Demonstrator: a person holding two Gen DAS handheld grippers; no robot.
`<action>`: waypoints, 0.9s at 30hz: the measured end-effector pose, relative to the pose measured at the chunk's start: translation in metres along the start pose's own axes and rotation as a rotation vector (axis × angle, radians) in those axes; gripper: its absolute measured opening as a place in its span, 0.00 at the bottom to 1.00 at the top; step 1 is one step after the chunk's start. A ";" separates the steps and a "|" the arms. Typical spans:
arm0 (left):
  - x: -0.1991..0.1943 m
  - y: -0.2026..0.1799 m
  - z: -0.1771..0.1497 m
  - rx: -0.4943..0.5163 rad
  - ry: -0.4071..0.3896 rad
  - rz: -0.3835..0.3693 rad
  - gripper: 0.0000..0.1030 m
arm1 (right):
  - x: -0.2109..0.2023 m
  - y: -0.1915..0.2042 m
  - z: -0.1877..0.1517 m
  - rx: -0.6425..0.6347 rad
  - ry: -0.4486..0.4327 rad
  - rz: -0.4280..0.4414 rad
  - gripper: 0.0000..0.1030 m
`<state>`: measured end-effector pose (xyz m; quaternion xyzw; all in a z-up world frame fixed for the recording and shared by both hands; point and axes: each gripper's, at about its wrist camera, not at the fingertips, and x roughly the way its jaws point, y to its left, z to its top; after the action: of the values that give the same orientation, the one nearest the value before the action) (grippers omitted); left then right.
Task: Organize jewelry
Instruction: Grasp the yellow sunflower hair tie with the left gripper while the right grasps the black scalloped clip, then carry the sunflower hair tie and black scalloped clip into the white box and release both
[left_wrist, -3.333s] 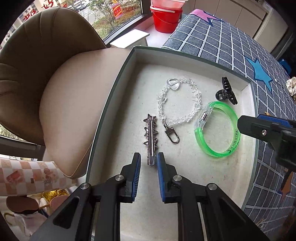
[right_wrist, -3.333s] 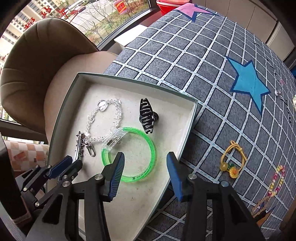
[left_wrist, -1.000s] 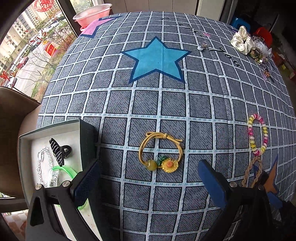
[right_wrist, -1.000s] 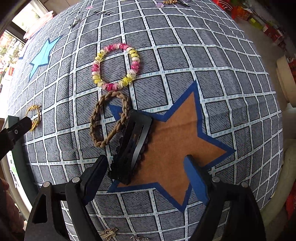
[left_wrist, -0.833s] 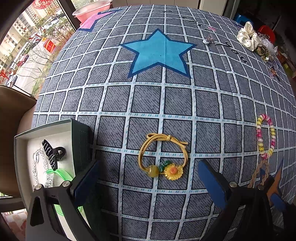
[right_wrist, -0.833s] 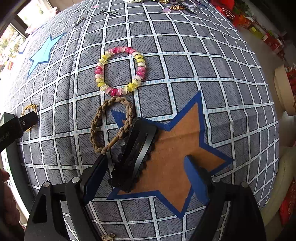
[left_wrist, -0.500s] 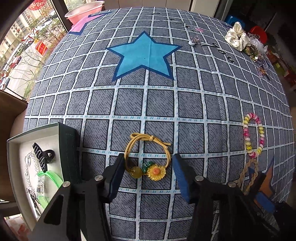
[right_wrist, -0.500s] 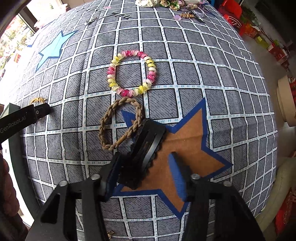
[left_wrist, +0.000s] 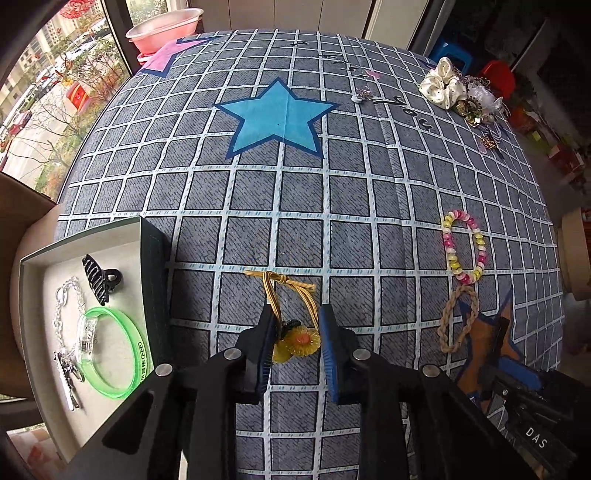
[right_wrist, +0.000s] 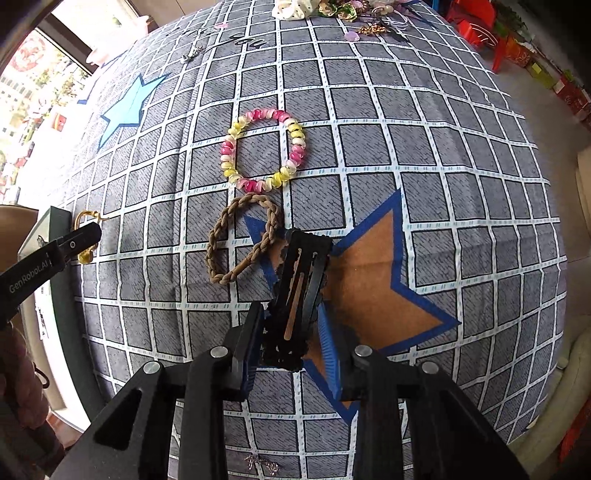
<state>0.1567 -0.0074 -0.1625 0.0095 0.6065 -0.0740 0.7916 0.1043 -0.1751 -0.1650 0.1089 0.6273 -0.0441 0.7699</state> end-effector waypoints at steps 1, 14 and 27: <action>-0.005 0.000 -0.006 -0.001 -0.004 -0.002 0.30 | -0.004 -0.003 -0.001 -0.001 0.000 0.012 0.31; -0.053 0.039 -0.065 -0.092 -0.051 -0.005 0.30 | -0.061 -0.007 -0.015 -0.076 -0.020 0.084 0.31; -0.092 0.124 -0.133 -0.265 -0.089 0.068 0.30 | -0.059 0.085 -0.036 -0.307 -0.014 0.155 0.31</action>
<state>0.0215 0.1393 -0.1189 -0.0778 0.5747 0.0334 0.8140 0.0752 -0.0890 -0.1042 0.0374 0.6110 0.1110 0.7829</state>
